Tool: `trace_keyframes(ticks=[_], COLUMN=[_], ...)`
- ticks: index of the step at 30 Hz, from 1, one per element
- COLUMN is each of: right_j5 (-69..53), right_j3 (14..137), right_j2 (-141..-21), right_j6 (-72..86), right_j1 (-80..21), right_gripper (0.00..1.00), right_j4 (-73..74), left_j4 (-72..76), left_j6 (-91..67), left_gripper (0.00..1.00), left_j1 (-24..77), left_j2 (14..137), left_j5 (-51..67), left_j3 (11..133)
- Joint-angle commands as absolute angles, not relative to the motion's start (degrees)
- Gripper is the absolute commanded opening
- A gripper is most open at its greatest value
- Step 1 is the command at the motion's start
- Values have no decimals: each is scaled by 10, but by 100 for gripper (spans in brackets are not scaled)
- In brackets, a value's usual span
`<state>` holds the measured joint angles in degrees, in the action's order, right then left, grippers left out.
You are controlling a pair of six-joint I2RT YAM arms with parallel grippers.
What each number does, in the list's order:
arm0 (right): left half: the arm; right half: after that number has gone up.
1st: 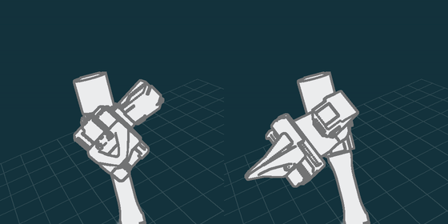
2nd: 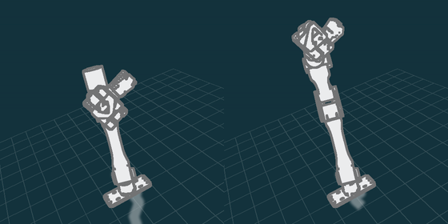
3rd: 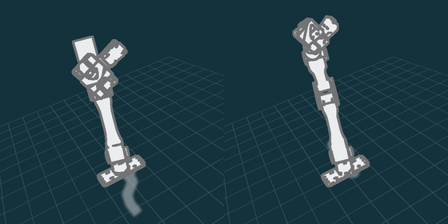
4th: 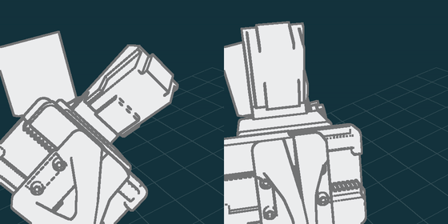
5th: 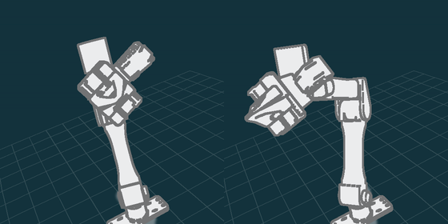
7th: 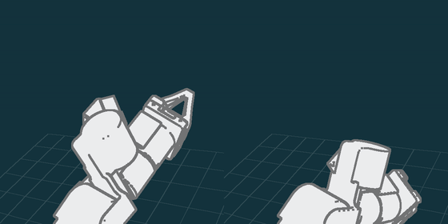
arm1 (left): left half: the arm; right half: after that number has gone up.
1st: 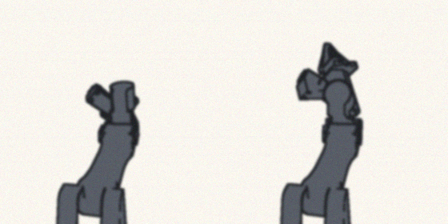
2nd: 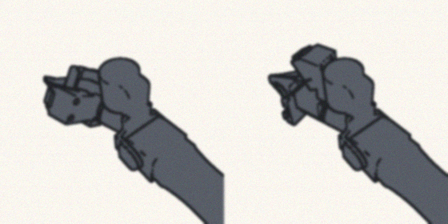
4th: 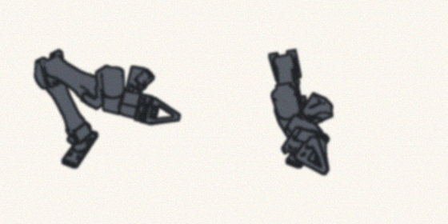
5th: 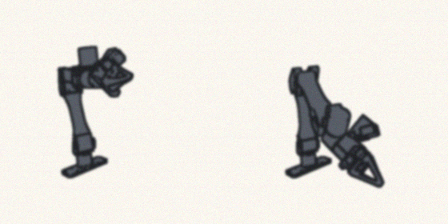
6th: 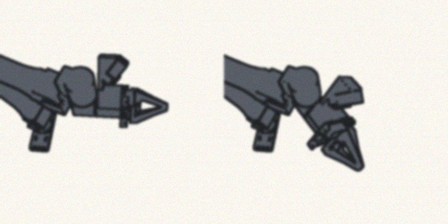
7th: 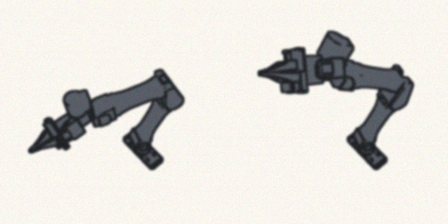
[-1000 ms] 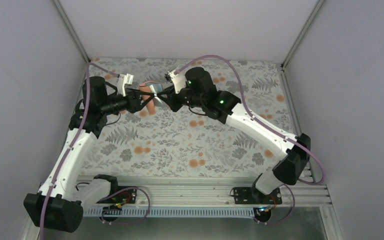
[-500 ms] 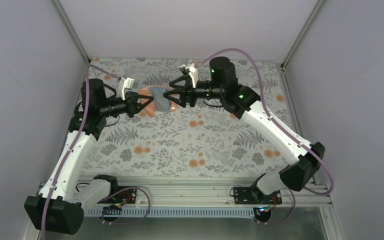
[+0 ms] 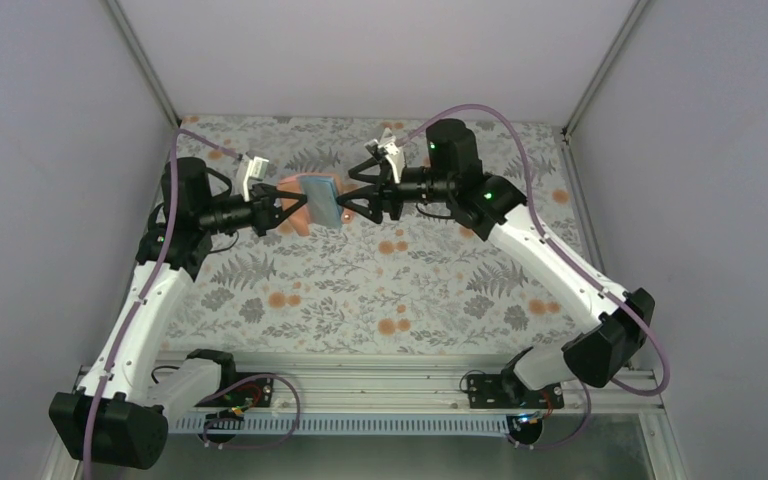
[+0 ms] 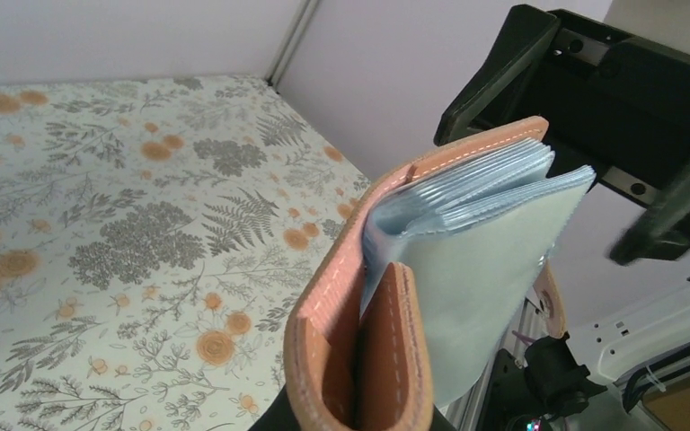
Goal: Take the credit cards out of the card holder
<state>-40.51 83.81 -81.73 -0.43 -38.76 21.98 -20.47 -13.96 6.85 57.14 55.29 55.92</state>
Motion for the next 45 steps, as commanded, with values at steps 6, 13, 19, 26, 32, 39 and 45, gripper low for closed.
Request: trace_keyframes(ticks=[6, 13, 19, 26, 32, 39, 45], right_j5=[-386, -365, -329, -317, -149, 83, 52], right_j3=[841, 848, 855, 869, 893, 953, 937], right_j2=[-841, -863, -881, -900, -907, -939, -912], right_j6=[-4, -8, -2, 18, 116, 155, 124], right_j1=[-395, -420, -434, -460, -467, -526, -527], right_gripper=[54, 60, 62, 29, 4, 4, 4], right_j4=[219, 222, 216, 197, 231, 310, 285], left_j4=[-197, -195, -195, -190, -220, -234, -249], left_j6=[-138, -139, -135, -137, -110, -98, -86], left_gripper=[2, 2, 2, 8, 100, 100, 95], left_j1=[65, 65, 65, 66, 65, 65, 63], left_j2=[565, 564, 565, 567, 574, 582, 575], left_j5=[573, 577, 581, 579, 511, 488, 478], left_j3=[579, 577, 578, 578, 603, 620, 610])
